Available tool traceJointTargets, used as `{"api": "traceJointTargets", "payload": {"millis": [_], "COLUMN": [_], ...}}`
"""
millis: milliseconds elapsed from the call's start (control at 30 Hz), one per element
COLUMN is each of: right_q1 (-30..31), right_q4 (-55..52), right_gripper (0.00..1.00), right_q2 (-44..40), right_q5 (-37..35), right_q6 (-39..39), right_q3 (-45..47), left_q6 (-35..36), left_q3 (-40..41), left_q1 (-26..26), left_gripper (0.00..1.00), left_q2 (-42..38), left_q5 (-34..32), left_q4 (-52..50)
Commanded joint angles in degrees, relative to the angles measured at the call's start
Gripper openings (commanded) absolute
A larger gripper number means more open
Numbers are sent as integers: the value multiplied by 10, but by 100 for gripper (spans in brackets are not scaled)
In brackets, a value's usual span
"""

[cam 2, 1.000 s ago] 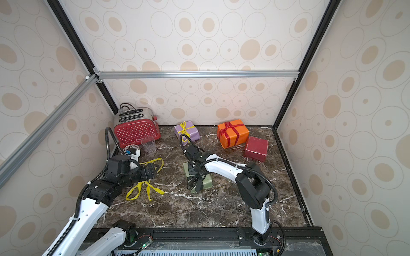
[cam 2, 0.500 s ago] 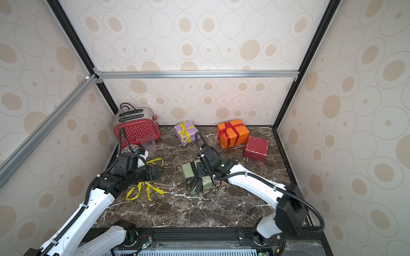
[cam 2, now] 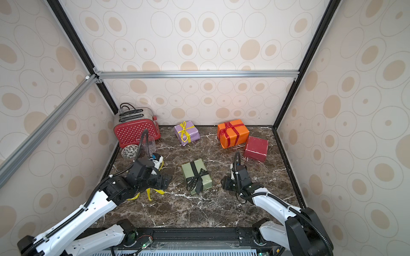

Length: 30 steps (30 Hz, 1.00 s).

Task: Untie the ribbon bows on the gift boxes
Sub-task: Untie the ribbon from the gift box.

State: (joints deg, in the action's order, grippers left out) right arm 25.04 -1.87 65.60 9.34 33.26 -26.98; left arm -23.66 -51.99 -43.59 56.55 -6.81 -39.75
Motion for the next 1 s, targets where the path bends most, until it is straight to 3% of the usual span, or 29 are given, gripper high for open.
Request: {"api": "traceJointTargets", "payload": {"millis": [0,133,367,633,833,967], "right_q1": [-2,-2,-2,-3,-3,-3], "right_q4": [80,87,114,105,107,109], "right_gripper": [52,51,51,53,52,52], "right_q2": [18,39,79,119,140,142], "right_q5": [77,107,141,157,157,154], "right_q6": [3,-1,6,8,10,11], "right_q3": [-8,-18,-26,-46,-51,-50], "left_q6": [28,54,67,61,44,26], "left_q3": [-55,-141,-249,-207,-200,-185], "left_q1": [-108,-190,-198,-198,-198,-198], "left_gripper": [92,86,71,62,59,57], "left_q2": [83,232,394,396,393,384], "left_q5": [-79,-39,-2,-17,-96,-101], "left_q4": [-3,30,57,90,56,48]}}
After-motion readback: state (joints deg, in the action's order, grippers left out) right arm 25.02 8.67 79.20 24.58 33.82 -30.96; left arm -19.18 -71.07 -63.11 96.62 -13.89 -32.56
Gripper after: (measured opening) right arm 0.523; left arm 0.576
